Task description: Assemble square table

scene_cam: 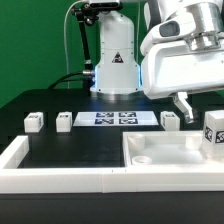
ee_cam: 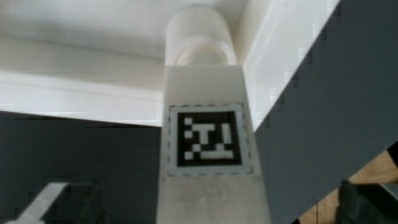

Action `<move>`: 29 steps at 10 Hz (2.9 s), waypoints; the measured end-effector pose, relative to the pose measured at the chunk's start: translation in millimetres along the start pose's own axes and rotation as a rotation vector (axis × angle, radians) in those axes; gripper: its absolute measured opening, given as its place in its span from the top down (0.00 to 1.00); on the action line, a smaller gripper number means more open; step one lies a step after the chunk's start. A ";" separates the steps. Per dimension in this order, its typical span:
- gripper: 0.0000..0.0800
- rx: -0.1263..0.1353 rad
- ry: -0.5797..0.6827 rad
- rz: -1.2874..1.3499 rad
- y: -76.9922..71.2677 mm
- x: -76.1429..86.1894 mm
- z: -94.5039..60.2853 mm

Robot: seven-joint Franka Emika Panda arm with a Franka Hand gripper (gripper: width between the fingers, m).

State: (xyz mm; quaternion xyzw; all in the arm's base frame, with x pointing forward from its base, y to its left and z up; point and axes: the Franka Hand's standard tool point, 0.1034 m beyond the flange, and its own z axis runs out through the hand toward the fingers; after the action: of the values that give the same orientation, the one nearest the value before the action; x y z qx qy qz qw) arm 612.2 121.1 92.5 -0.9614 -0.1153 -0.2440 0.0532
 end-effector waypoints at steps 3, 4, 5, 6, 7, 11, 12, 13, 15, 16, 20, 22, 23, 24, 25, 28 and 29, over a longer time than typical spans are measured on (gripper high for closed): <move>0.19 0.044 -0.222 0.015 2.4 -1.2 4.5; 0.19 0.055 -0.275 0.018 2.4 3.6 3.8; 0.19 0.068 -0.331 0.024 1.6 2.4 4.0; 0.19 0.083 -0.402 0.041 -2.0 2.8 1.6; 0.19 0.091 -0.439 0.051 -5.3 3.9 0.9; 0.19 0.135 -0.578 0.040 -6.1 3.9 4.0; 0.19 0.135 -0.578 0.040 -6.0 3.7 4.1; 0.19 0.135 -0.578 0.040 -6.0 3.7 4.1; 0.19 0.092 -0.577 0.084 3.3 6.8 3.7; 0.19 0.073 -0.568 0.094 5.4 9.1 4.1; 0.19 0.072 -0.557 0.090 0.1 11.9 4.6; 0.52 0.077 -0.554 0.071 1.4 11.5 5.7; 0.52 0.077 -0.554 0.071 1.2 11.5 5.7; 0.63 0.075 -0.554 0.072 2.7 11.4 5.7; 0.63 0.072 -0.554 0.086 3.0 11.4 5.6; 0.63 0.047 -0.557 0.185 3.4 11.3 5.7; 0.63 0.027 -0.554 0.272 3.5 11.4 6.1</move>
Offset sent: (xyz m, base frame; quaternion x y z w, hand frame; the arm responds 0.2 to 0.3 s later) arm 0.0183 -0.0177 0.0003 -0.0312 -0.1856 -0.0123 0.9820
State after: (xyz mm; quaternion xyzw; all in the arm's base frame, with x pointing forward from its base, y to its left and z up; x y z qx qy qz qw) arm 625.6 120.8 92.5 -0.9972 0.0013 0.0384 0.0646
